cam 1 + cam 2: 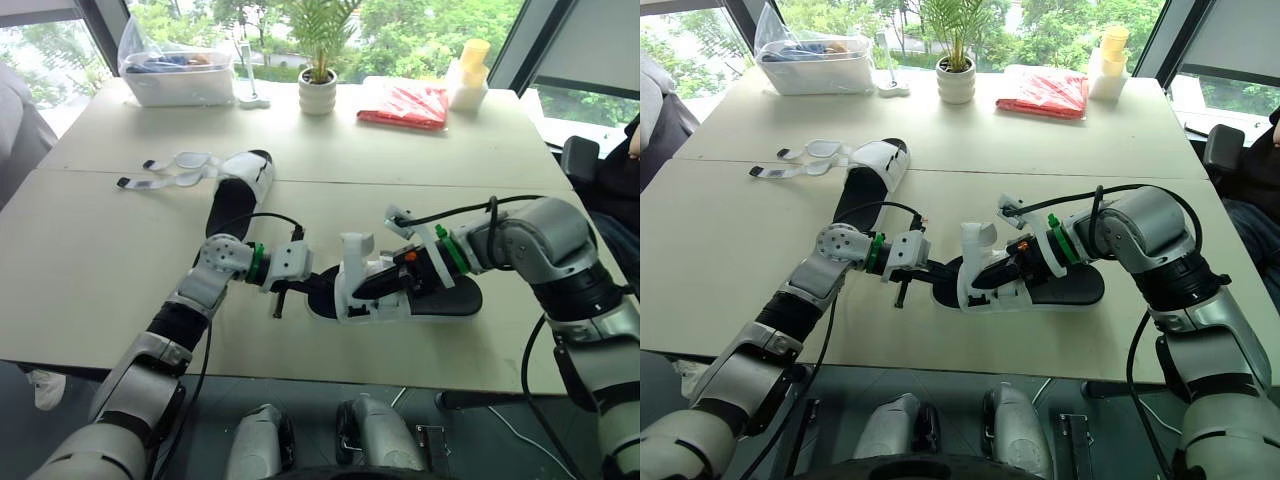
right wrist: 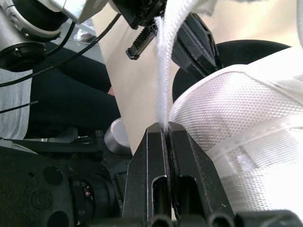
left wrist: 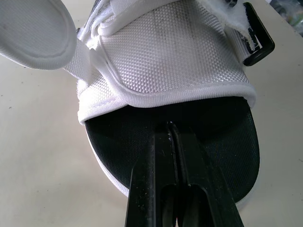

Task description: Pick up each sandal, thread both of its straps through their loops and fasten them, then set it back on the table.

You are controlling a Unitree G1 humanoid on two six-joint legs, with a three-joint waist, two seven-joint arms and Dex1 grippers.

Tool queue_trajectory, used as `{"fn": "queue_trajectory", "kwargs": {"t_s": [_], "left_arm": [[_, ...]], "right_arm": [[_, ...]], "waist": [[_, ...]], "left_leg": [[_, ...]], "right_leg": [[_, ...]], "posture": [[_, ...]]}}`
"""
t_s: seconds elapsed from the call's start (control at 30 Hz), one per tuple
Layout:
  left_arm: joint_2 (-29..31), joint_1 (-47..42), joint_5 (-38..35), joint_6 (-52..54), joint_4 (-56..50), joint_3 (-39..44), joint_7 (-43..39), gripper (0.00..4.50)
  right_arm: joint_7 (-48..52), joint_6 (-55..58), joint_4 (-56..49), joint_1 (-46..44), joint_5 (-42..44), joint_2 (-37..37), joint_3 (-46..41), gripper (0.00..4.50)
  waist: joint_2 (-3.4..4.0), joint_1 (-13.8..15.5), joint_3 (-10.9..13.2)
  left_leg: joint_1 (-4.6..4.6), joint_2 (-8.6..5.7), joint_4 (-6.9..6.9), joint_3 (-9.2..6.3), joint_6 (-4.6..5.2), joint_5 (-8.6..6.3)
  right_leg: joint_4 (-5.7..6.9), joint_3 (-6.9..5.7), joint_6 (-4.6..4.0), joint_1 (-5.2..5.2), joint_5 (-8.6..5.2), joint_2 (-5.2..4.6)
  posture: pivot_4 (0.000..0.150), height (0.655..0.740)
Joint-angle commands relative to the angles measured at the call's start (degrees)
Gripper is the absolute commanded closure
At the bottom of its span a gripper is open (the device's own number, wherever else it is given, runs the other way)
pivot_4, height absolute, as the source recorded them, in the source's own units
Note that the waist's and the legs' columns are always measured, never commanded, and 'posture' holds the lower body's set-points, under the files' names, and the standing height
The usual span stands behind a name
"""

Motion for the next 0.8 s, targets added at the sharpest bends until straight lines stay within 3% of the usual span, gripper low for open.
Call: {"fn": "queue_trajectory", "kwargs": {"t_s": [0.03,0.4,0.63,0.73,0.8], "left_arm": [[1.0,1.3,2.6,1.3,1.4,-1.4,0.0,4.5],[0.8,0.9,2.5,1.3,1.7,-1.3,0.2,4.5],[0.7,1.0,2.5,1.4,1.6,-1.4,0.4,4.5],[0.7,1.0,2.4,1.2,1.7,-1.5,0.0,4.5],[0.5,0.7,2.5,0.9,2.3,-1.6,-0.2,4.5]], "right_arm": [[1.6,-1.1,-1.9,-0.1,-0.4,-0.8,0.9,4.47],[4.7,-8.0,-3.8,0.2,-6.6,-2.4,7.7,4.47],[4.5,-8.5,-6.8,3.1,-7.4,-3.4,6.9,4.47],[0.7,-1.0,-9.1,4.5,-2.7,-2.8,-2.1,3.57],[-1.0,3.4,-11.6,5.7,0.5,-2.9,-7.7,2.57]], "waist": [[0.0,0.0,0.0],[0.0,0.0,0.0],[-0.01,0.1,0.0],[-0.01,0.2,0.0],[-0.01,0.3,0.0]], "left_leg": [[0.0,0.0,0.0,0.0,0.0,0.0],[0.01,0.0,0.0,0.0,0.0,0.0],[0.02,0.0,0.0,-0.01,0.0,0.0],[0.0,0.0,0.01,-0.01,0.0,0.0],[-0.02,0.0,0.01,-0.02,0.0,0.0]], "right_leg": [[0.0,0.0,0.0,0.0,0.0,0.0],[0.0,-0.01,0.0,0.01,0.0,0.0],[-0.01,-0.01,0.0,0.02,0.0,0.0],[-0.01,-0.02,0.0,0.02,0.0,0.0],[-0.02,-0.02,0.0,0.02,0.0,-0.02]], "posture": [[0.15,0.7278],[0.15,0.7278],[0.15,0.7278],[0.15,0.7278],[0.15,0.7278]]}}
